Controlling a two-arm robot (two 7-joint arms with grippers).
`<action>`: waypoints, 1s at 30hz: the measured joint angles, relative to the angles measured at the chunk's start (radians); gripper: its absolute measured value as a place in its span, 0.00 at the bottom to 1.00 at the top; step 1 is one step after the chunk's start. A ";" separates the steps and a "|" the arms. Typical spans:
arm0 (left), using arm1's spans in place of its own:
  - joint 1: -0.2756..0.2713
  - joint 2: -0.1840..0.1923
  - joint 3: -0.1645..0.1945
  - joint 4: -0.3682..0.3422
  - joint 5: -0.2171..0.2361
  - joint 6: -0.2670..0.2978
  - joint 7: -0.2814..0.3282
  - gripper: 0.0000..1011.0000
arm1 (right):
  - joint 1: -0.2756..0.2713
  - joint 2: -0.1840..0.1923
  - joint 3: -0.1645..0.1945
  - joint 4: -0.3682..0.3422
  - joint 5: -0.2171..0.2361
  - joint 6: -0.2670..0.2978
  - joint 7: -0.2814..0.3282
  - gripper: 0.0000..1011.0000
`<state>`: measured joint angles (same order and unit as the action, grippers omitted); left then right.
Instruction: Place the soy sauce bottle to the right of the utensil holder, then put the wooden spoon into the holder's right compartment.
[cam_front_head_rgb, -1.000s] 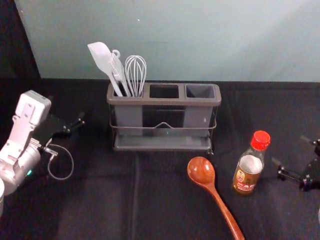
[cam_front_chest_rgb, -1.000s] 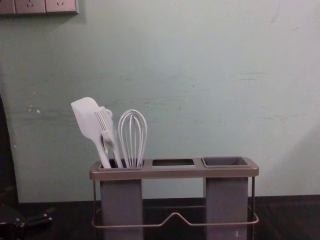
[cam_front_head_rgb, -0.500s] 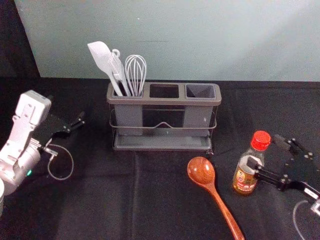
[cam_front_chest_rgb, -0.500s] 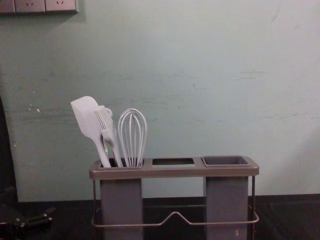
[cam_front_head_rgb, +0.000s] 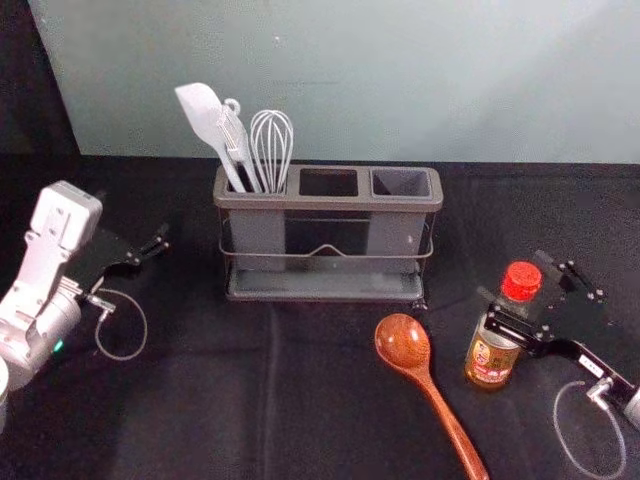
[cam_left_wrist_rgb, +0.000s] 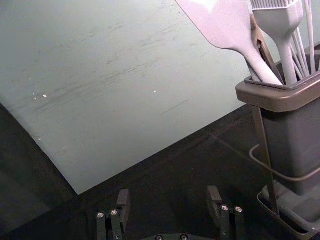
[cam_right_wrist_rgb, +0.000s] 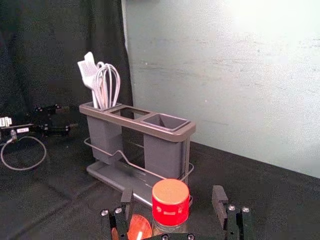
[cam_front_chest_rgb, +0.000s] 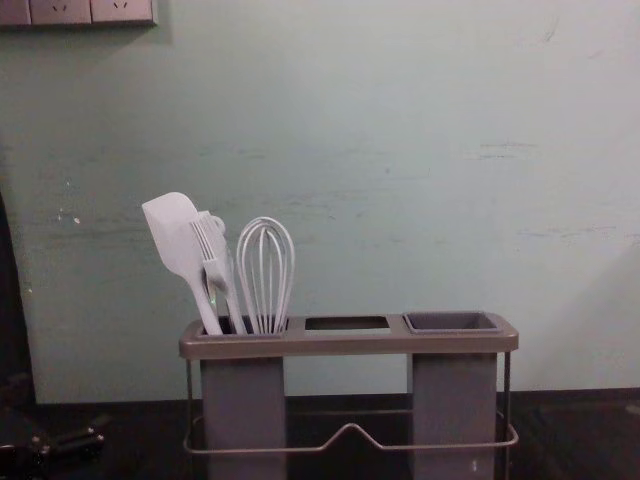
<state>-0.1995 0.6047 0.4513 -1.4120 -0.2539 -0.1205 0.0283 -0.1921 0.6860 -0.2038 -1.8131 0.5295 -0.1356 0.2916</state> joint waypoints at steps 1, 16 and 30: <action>0.000 0.000 0.000 0.000 0.000 0.000 0.000 0.99 | -0.001 -0.002 0.001 0.000 -0.001 -0.001 0.000 0.99; 0.000 0.000 0.000 0.000 0.000 0.000 0.000 0.99 | -0.014 -0.045 0.034 -0.008 -0.017 0.021 -0.004 0.62; 0.000 0.000 0.000 0.000 0.000 0.000 0.000 0.99 | -0.017 -0.075 0.049 -0.007 -0.031 0.034 0.030 0.38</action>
<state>-0.1996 0.6047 0.4514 -1.4120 -0.2539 -0.1205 0.0283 -0.2091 0.6111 -0.1552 -1.8204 0.4989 -0.1018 0.3213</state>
